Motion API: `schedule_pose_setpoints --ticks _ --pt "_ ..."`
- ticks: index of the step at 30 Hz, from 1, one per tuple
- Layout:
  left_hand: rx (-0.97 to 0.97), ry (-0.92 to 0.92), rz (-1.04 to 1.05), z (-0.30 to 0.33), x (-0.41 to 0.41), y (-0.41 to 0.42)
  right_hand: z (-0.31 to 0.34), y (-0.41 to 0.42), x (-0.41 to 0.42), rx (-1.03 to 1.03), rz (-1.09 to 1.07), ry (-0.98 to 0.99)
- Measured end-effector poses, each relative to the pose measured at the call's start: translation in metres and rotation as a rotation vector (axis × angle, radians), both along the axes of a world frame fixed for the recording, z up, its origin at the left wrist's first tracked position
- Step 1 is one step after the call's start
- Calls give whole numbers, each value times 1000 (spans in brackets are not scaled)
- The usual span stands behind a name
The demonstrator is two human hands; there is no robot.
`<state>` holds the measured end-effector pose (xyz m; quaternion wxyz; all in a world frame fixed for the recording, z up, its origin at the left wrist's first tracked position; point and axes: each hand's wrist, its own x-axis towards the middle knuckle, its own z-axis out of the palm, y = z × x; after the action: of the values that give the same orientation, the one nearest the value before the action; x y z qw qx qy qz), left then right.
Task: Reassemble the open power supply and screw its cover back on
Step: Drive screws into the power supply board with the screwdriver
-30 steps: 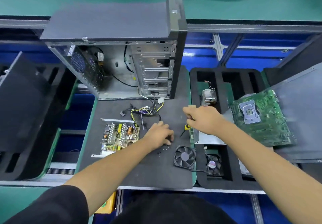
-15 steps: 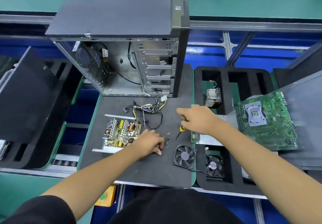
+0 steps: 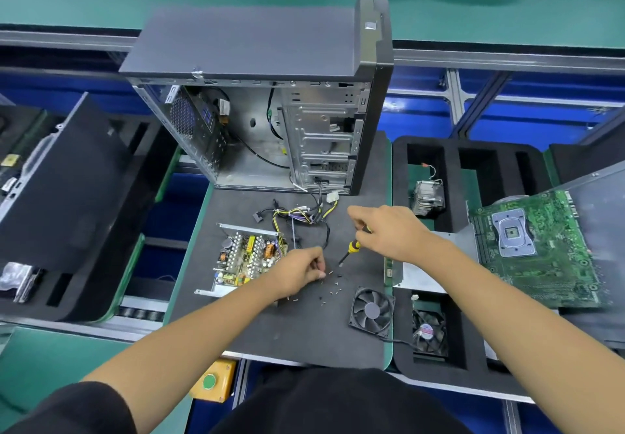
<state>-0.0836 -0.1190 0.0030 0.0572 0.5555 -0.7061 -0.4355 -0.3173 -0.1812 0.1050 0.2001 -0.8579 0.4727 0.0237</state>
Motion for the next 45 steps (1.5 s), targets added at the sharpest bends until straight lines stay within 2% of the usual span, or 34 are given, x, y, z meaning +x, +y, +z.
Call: schedule_pose_setpoints --ticks 3,9,22,27,31,37,45 --pt "-10 138 139 8 11 2 3 -3 7 22 -25 -74" --pt "-25 259 291 8 22 8 6 -7 22 43 -10 -140" --pt "-34 435 391 -1 29 12 15 -13 33 124 1 -208" --pt "44 551 428 -2 33 11 17 -13 33 178 -47 -301" --pt "92 610 444 -1 35 9 21 -13 35 137 -40 -291" --pt "100 624 455 -1 38 10 22 -15 39 102 40 -222" --pt "6 532 333 3 41 18 23 -11 51 -6 204 -136"
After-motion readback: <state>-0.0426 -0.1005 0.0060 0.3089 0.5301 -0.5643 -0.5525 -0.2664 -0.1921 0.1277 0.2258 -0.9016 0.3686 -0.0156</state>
